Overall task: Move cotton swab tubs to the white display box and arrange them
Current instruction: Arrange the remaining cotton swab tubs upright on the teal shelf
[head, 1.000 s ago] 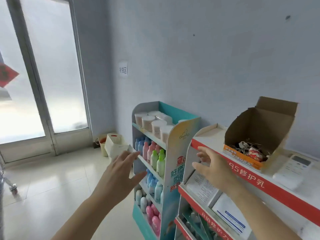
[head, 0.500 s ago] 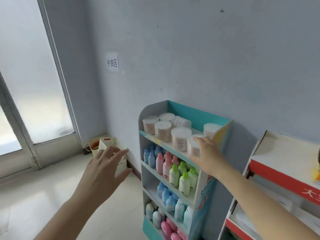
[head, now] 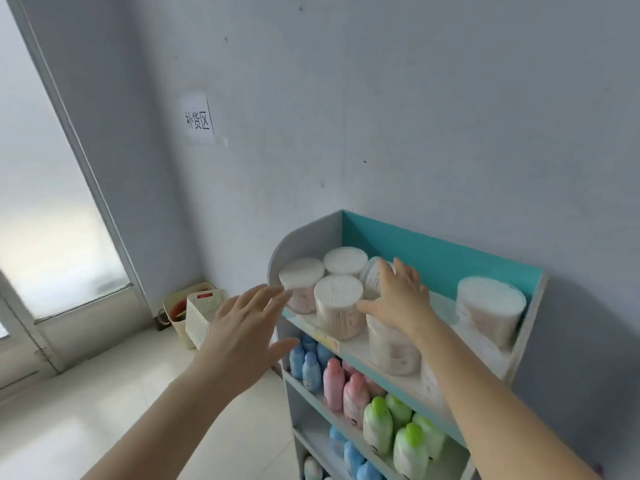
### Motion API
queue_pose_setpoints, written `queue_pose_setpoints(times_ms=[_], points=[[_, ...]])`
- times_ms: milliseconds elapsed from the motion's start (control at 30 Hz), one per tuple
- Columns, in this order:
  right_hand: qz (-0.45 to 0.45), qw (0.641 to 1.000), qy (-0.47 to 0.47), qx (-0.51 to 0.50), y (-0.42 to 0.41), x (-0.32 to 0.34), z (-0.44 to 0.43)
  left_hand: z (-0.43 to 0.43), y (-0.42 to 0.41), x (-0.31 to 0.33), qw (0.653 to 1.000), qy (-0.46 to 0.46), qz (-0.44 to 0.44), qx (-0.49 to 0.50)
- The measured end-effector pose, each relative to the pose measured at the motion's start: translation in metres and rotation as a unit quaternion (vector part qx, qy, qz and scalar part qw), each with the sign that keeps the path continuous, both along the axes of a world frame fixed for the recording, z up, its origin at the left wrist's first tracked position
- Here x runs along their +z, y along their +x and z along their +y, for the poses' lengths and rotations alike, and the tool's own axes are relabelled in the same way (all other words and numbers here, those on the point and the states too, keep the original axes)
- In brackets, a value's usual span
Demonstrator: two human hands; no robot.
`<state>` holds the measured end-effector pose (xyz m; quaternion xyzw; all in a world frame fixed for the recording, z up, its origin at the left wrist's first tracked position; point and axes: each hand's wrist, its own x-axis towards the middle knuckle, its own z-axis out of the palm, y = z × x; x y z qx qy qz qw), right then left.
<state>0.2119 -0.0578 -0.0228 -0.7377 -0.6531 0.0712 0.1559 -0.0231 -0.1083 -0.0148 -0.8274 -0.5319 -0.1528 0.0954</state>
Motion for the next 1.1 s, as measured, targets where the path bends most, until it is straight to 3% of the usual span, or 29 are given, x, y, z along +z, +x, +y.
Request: queue_pose_setpoints(times_ms=[100, 333, 600, 833, 1000, 1100], points=[[0.004, 0.999, -0.033, -0.041, 0.007, 0.005, 0.036, 0.042, 0.014, -0.005, 0.998, -0.041, -0.019, -0.038], [-0.029, 0.994, -0.094, -0.049, 0.014, 0.005, 0.088, 0.126, 0.044, -0.018, 0.983, -0.128, 0.055, -0.121], [-0.093, 0.982, -0.139, -0.084, 0.014, -0.014, 0.106, 0.187, 0.061, -0.013, 0.937, -0.212, 0.107, -0.258], [0.082, 0.969, -0.044, -0.227, 0.017, -0.005, 0.094, 0.226, 0.067, -0.001, 0.919, -0.199, 0.084, -0.329], [0.235, 0.925, 0.081, -0.287, 0.018, 0.000, 0.079, 0.239, 0.085, 0.000, 0.925, -0.138, 0.076, -0.346], [0.300, 0.891, 0.136, -0.313, 0.015, 0.002, 0.075, 0.244, 0.090, -0.007, 0.917, -0.161, 0.104, -0.351]])
